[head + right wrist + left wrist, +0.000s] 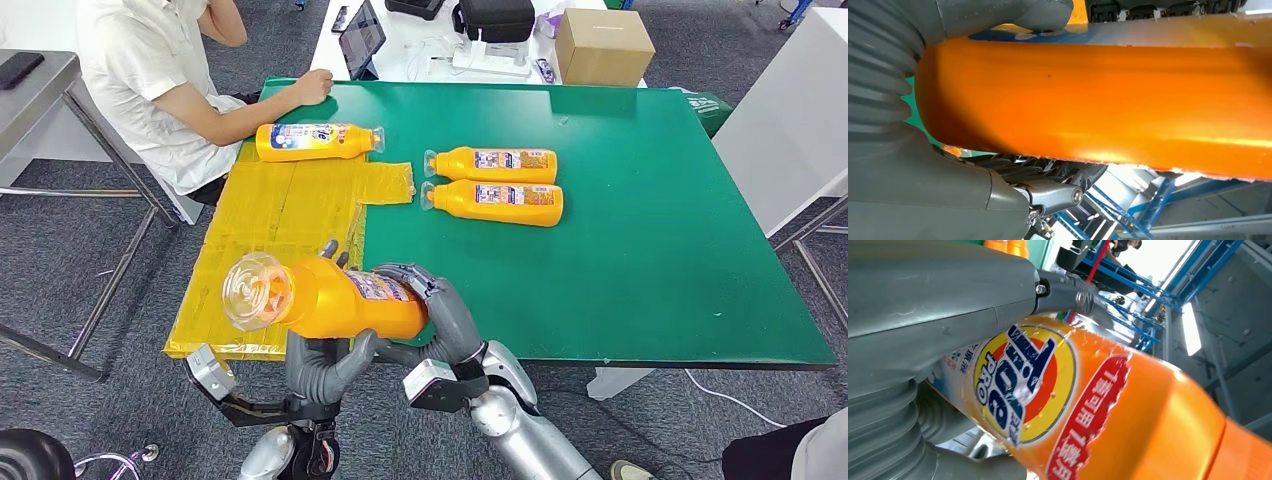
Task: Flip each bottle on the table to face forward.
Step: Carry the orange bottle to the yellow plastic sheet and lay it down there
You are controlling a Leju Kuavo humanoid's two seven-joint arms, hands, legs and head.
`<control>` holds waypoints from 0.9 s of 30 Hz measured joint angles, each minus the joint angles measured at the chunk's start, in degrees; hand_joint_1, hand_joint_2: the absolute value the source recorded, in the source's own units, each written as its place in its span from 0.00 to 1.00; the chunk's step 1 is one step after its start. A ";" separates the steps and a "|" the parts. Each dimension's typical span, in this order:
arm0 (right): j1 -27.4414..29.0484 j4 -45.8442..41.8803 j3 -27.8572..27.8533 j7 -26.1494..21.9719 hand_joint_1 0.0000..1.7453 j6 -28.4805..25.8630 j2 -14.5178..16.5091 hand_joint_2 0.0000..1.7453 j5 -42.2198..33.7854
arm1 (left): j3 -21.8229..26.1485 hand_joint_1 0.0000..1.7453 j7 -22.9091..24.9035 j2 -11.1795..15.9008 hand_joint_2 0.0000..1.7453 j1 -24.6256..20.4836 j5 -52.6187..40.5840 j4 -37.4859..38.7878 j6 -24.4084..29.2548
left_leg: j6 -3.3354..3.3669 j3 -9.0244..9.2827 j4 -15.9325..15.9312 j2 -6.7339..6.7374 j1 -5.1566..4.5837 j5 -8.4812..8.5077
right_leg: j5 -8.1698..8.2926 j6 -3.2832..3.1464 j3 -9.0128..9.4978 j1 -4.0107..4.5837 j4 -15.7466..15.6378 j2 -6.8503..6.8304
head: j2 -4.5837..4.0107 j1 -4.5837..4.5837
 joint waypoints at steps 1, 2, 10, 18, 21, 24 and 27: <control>0.03 0.14 0.00 -0.01 0.82 0.00 -0.03 1.00 0.03 | -0.01 1.00 -0.02 0.07 1.00 -0.05 -0.23 0.44 0.02 | 0.00 0.00 0.00 0.00 0.00 0.00 | 0.00 0.00 0.00 0.00 0.00 0.00 | 0.00 0.01; 0.09 0.24 0.00 -0.01 0.65 0.00 -0.07 1.00 0.03 | -0.01 1.00 -0.04 0.13 1.00 -0.08 -0.37 0.90 0.03 | 0.00 0.00 0.00 0.00 0.00 0.00 | 0.00 0.00 -0.01 0.00 0.00 0.00 | 0.00 0.01; 1.66 1.27 0.11 0.25 0.17 -0.07 -0.55 1.00 0.69 | -0.68 1.00 1.87 0.21 1.00 -1.65 -1.05 4.10 0.10 | 0.00 -0.01 0.00 -0.01 0.00 -0.01 | 0.01 0.00 0.00 0.00 0.00 0.00 | 0.00 0.01; 3.04 2.64 0.12 0.43 0.00 -7.43 -0.65 0.25 5.00 | -1.00 1.00 6.09 0.18 1.00 -2.64 0.26 6.04 1.91 | 0.00 -0.01 0.00 0.02 0.00 -0.01 | 0.01 0.00 -0.01 0.00 0.00 0.00 | 0.00 0.01; 3.85 3.28 0.15 0.53 0.00 -12.62 -0.65 0.00 6.56 | -1.14 1.00 7.12 0.10 1.00 -3.19 -1.71 7.00 6.68 | 0.00 -0.02 0.00 0.01 0.00 -0.01 | 0.00 0.00 -0.01 0.00 0.00 0.00 | 0.00 0.02; 5.51 3.40 0.35 0.50 0.00 -19.10 -0.66 0.00 7.69 | -0.97 1.00 7.33 0.09 1.00 -3.96 -5.64 8.67 13.18 | 0.00 -0.02 0.00 0.00 0.00 -0.01 | 0.00 0.00 0.00 0.00 0.00 0.00 | 0.00 0.00; 8.40 1.06 -0.92 0.49 0.00 -23.11 -0.61 0.00 10.68 | -0.02 1.00 6.98 0.15 1.00 -4.32 -9.30 10.14 18.73 | 0.00 -0.03 0.00 -0.01 0.00 -0.02 | 0.00 0.00 -0.01 0.00 0.00 0.00 | 0.00 0.01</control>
